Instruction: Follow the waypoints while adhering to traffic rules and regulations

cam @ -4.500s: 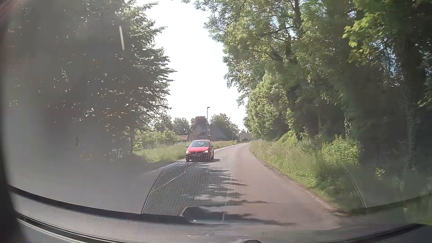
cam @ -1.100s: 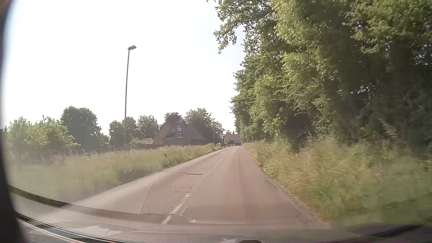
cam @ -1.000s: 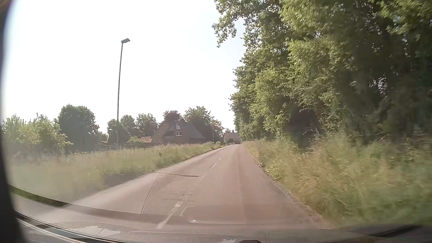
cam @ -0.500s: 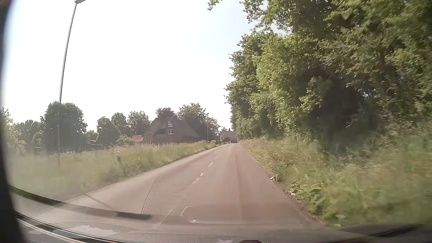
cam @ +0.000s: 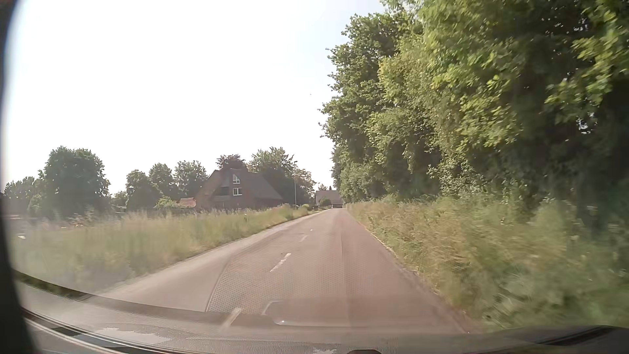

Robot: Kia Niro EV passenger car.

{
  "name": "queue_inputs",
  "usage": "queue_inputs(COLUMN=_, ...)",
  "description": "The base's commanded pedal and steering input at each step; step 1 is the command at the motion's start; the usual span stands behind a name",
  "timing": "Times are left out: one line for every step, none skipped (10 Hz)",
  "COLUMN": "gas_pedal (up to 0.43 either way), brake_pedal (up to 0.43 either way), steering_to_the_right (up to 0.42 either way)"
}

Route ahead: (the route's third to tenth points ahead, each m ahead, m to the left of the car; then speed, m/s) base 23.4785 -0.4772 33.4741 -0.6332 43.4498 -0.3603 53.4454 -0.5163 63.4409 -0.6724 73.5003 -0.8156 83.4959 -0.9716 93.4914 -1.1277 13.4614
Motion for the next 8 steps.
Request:
queue_inputs(gas_pedal=0.220, brake_pedal=0.000, steering_to_the_right=0.003)
queue_inputs(gas_pedal=0.220, brake_pedal=0.000, steering_to_the_right=0.003)
queue_inputs(gas_pedal=0.220, brake_pedal=0.000, steering_to_the_right=0.003)
queue_inputs(gas_pedal=0.220, brake_pedal=0.000, steering_to_the_right=0.003)
queue_inputs(gas_pedal=0.209, brake_pedal=0.000, steering_to_the_right=0.003)
queue_inputs(gas_pedal=0.209, brake_pedal=0.000, steering_to_the_right=0.001)
queue_inputs(gas_pedal=0.209, brake_pedal=0.000, steering_to_the_right=0.000)
queue_inputs(gas_pedal=0.209, brake_pedal=0.000, steering_to_the_right=-0.002)
